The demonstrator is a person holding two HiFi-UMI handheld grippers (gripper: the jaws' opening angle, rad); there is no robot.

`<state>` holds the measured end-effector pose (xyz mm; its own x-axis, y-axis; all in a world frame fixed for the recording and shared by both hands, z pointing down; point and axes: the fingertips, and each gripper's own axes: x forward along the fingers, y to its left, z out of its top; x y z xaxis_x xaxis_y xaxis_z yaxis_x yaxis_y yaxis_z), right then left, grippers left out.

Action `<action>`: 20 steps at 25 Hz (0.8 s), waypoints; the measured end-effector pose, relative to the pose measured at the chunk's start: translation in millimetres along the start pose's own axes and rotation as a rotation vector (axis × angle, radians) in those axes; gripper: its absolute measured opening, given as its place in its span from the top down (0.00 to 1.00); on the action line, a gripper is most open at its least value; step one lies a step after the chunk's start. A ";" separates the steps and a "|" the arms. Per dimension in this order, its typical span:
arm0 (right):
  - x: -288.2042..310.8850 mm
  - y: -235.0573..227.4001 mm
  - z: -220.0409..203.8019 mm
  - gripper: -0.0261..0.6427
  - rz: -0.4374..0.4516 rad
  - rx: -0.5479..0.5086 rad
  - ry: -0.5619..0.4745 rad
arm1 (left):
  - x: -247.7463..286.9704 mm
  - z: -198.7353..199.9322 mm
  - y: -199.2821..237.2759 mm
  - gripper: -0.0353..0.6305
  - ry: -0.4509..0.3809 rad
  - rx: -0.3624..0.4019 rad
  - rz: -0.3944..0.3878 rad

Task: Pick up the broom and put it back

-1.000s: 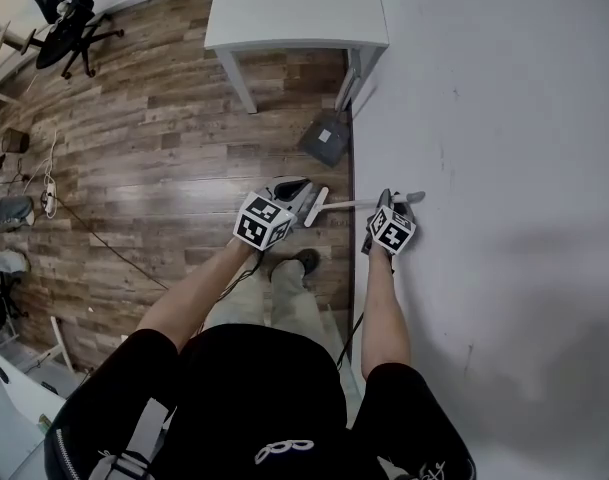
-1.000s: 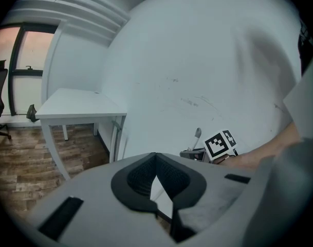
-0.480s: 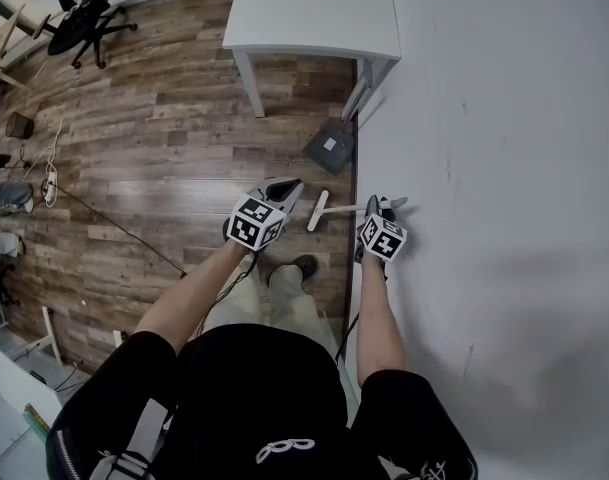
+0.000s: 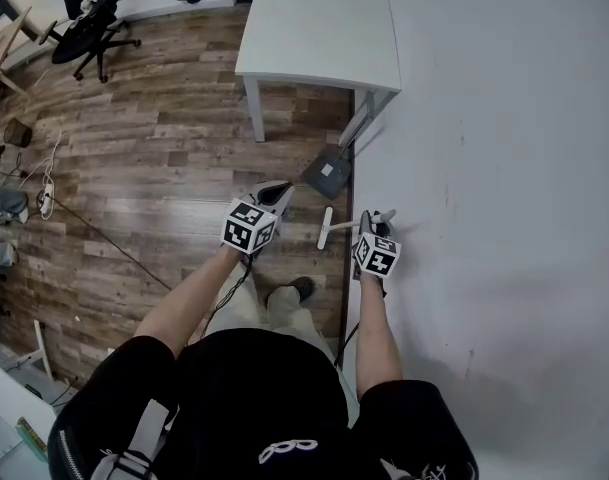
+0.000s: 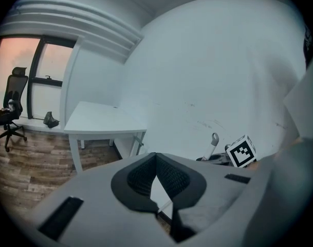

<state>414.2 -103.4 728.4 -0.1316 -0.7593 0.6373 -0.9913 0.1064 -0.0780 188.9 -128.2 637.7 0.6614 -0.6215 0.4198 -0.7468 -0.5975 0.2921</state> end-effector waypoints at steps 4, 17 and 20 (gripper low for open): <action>-11.2 8.6 35.3 0.79 -0.009 -0.011 -0.043 | -7.9 27.1 15.9 0.92 -0.031 0.024 -0.013; -36.5 57.5 157.5 0.79 0.022 -0.037 -0.205 | -24.8 103.5 56.7 0.92 -0.111 0.100 -0.050; -37.2 75.1 179.9 0.79 0.040 -0.049 -0.228 | -32.2 114.3 70.9 0.92 -0.127 0.104 -0.044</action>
<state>343.1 -182.7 560.9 -0.1751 -0.8784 0.4446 -0.9843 0.1664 -0.0587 122.6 -208.4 546.6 0.7016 -0.6486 0.2951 -0.7102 -0.6706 0.2144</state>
